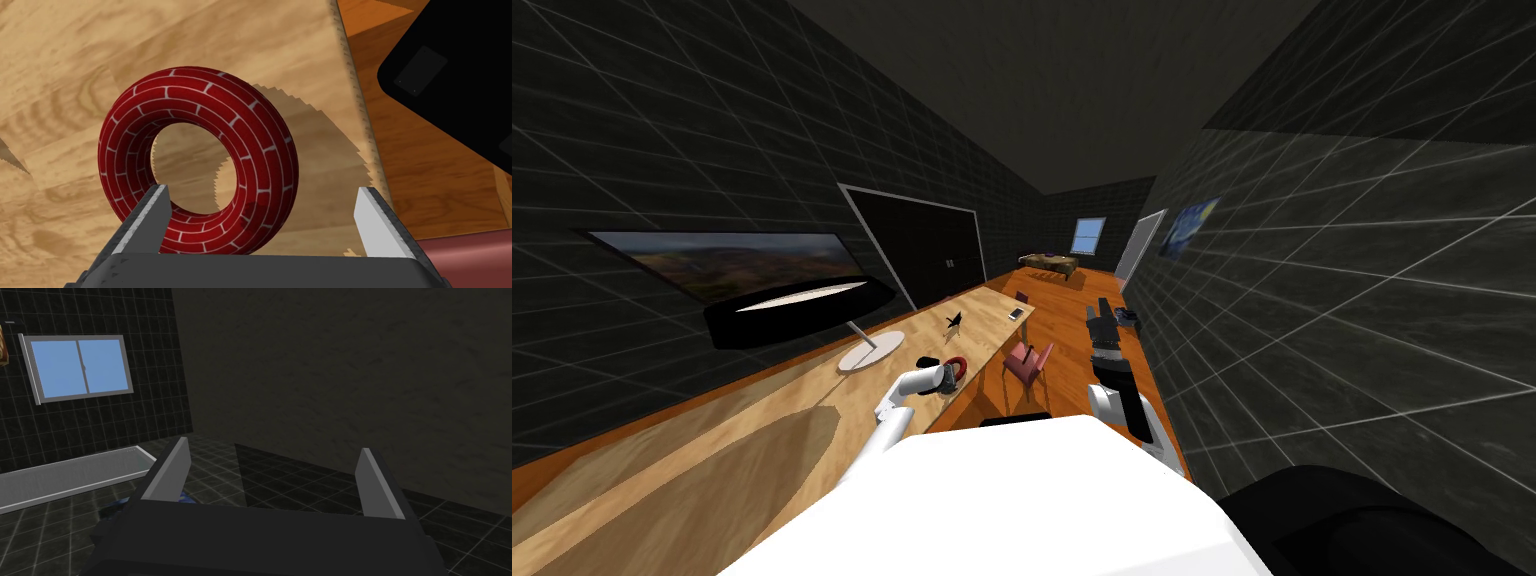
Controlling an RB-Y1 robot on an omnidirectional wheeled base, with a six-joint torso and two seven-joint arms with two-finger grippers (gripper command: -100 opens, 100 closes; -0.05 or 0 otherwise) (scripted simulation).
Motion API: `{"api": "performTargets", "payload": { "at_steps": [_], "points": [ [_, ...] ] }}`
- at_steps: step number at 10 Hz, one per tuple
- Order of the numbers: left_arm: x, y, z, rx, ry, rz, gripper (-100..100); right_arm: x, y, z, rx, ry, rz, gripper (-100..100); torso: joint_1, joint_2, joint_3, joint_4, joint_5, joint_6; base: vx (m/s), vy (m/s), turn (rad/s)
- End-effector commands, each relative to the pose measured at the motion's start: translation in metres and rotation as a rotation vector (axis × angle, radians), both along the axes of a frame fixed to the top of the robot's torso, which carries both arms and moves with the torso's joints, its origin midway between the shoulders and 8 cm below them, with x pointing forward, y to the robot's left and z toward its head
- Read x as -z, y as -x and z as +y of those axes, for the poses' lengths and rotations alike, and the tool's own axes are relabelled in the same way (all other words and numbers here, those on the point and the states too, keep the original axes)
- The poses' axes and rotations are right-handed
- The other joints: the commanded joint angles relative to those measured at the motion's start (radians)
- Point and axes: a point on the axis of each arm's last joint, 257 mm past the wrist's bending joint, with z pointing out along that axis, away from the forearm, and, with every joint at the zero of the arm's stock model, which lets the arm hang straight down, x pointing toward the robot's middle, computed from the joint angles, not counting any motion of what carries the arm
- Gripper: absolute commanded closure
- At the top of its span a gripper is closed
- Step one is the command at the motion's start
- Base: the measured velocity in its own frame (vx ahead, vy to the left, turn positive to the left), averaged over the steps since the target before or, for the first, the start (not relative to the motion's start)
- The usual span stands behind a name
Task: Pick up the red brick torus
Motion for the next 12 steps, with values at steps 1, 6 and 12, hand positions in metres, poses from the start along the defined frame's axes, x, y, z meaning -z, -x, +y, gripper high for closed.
{"api": "performTargets", "payload": {
  "at_steps": [1, 6, 12],
  "points": [
    [0.007, 0.000, -0.001, 0.000, 0.000, 0.000, -100, 0.000, 0.000, 0.000, 0.000, 0.000, 0.000, 0, 0.000, 0.000, 0.000, 0.000, 0.000, 0.000, 0.010, 0.001, 0.009],
    [0.020, 0.001, -0.003, 0.000, 0.001, -0.001, 100, 0.000, 0.000, 0.000, 0.000, 0.000, 0.000, 0, 0.000, 0.000, 0.000, 0.000, 0.000, 0.000, 0.011, 0.001, 0.010],
    [0.014, 0.001, -0.002, 0.000, 0.000, -0.001, 100, 0.000, 0.000, 0.000, 0.000, 0.000, 0.000, 0, 0.002, -0.002, -0.002, -0.002, 0.002, 0.000, 0.000, 0.000, -0.006]
  ]
}}
